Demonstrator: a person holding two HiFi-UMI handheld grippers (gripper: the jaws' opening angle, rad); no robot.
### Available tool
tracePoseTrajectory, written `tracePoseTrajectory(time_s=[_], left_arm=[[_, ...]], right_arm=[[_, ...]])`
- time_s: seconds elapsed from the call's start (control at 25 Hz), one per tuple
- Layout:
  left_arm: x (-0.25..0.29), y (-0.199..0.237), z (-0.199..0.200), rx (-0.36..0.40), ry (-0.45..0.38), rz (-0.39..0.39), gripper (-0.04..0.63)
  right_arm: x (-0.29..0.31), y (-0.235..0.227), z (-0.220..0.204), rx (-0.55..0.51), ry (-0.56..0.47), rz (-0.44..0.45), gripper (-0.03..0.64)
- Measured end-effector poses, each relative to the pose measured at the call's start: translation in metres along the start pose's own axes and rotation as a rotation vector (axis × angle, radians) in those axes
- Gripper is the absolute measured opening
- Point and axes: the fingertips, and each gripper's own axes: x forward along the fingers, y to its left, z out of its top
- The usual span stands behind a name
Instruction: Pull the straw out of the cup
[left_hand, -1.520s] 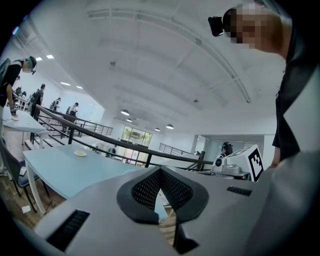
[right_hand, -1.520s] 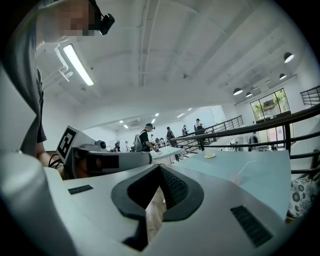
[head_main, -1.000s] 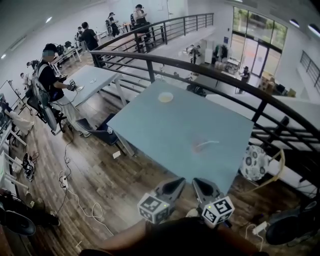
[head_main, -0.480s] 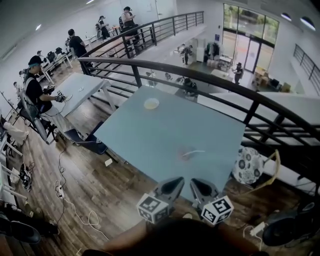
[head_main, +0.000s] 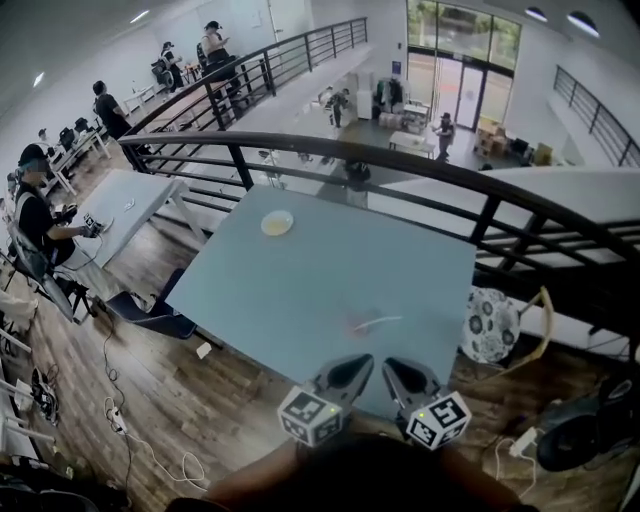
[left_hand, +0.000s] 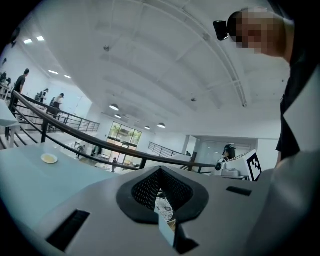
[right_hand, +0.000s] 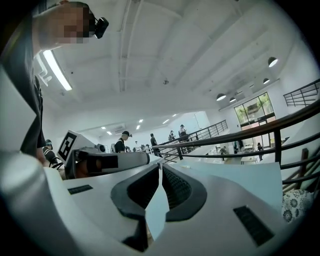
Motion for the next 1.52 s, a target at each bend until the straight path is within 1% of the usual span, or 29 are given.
tracePoseTrajectory(time_s=[0.16,0.24,0.32,0.56,0.84,1.0,1.2,1.32,1.52], left_arm=[[0.003,0.038,0.017,0.010,0.009,-0.057,0.011],[0.002,0.056,0.026,0.017,0.018,-0.088,0.011],[-0.001,0.073,0.033,0.023,0.026,-0.118,0.011],[-0.011,0.118,0.042,0.050,0.069,-0.201,0.011],[-0.023,0.146,0.033,0.048,0.115,-0.296,0.011],[-0.013,0.150,0.025,0.038,0.139,-0.341,0.011],[0.004,0.158,0.016,0.029,0.165,-0.359,0.011],[0.016,0.158,0.010,0.034,0.184,-0.352,0.011],[0.036,0.161,-0.001,0.021,0.204,-0.334,0.011]], right_arm=[[0.034,-0.009,0.015,0.004,-0.033,-0.071,0.014],[0.050,-0.011,0.020,0.022,-0.054,-0.111,0.014],[0.065,-0.013,0.023,0.048,-0.067,-0.151,0.015],[0.108,-0.007,0.025,0.075,-0.104,-0.243,0.034],[0.135,0.006,0.014,0.105,-0.115,-0.321,0.066],[0.135,0.006,0.005,0.109,-0.079,-0.352,0.084],[0.133,-0.014,-0.003,0.134,-0.060,-0.395,0.094],[0.128,-0.031,-0.010,0.155,-0.046,-0.401,0.099],[0.120,-0.067,-0.027,0.216,-0.011,-0.421,0.106]])
